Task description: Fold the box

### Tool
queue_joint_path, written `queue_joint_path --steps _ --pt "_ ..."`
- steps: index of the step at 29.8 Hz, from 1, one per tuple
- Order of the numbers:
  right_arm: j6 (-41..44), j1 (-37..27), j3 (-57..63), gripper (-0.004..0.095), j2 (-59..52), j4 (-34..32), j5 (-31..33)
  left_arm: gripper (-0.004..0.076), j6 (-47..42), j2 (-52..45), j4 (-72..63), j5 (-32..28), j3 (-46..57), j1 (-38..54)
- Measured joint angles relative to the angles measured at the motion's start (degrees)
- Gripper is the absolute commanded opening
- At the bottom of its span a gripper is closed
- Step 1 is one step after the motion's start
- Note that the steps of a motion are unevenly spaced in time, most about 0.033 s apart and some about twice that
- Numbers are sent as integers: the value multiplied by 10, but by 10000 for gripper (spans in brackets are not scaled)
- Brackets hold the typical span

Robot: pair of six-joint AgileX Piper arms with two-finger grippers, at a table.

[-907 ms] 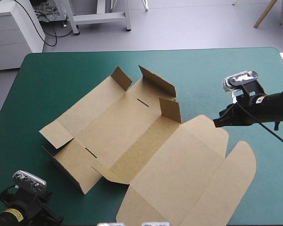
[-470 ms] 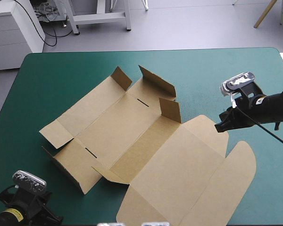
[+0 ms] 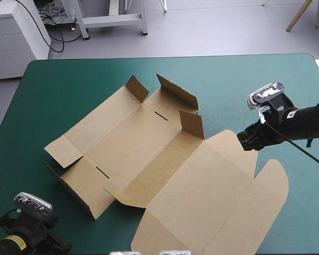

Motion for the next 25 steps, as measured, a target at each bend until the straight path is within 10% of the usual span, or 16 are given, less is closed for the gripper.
queue_joint_path --steps 17,25 --pt "-18 39 -144 593 122 72 3 -10 5 0 1 0 0 0" --pt "21 156 -314 572 281 -28 8 -10 7 0 7 0 0 0"
